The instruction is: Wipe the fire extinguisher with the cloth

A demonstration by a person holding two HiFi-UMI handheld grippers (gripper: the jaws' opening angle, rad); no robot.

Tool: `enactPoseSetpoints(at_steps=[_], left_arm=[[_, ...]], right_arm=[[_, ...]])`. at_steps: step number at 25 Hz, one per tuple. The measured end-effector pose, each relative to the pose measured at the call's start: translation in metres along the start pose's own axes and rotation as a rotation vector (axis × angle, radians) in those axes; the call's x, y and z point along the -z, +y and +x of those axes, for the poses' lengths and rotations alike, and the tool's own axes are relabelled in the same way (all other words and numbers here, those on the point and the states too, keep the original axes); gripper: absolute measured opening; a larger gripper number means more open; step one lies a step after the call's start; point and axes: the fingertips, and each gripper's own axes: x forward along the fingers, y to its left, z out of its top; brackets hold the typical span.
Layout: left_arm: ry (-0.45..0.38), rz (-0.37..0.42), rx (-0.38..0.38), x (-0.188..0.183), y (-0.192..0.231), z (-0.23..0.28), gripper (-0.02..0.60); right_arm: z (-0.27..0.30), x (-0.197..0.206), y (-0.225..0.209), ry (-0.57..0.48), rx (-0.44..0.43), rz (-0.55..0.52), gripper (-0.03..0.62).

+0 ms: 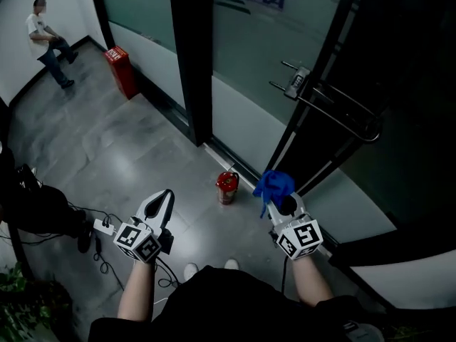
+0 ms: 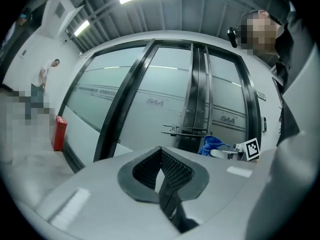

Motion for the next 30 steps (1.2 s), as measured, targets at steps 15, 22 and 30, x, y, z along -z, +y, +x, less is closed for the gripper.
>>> enactPoseSetpoints(at_steps=[15, 22, 30], left_arm=[[0.045, 0.107, -0.049, -0.011, 0.037, -0.056, 0.006], [0.030, 0.078, -0.034, -0.013, 0.042, -0.058, 0.008], [0.010, 0.055, -0.066, -0.010, 0.055, -0.066, 0.006]], right_arm=[[-0.007, 0.021, 0.048, 0.033, 0.116, 0.094, 0.135], [0.008, 0.016, 0.063, 0.002, 0.091, 0.088, 0.135], [0.011, 0.029, 0.070, 0.025, 0.085, 0.112, 0.135]])
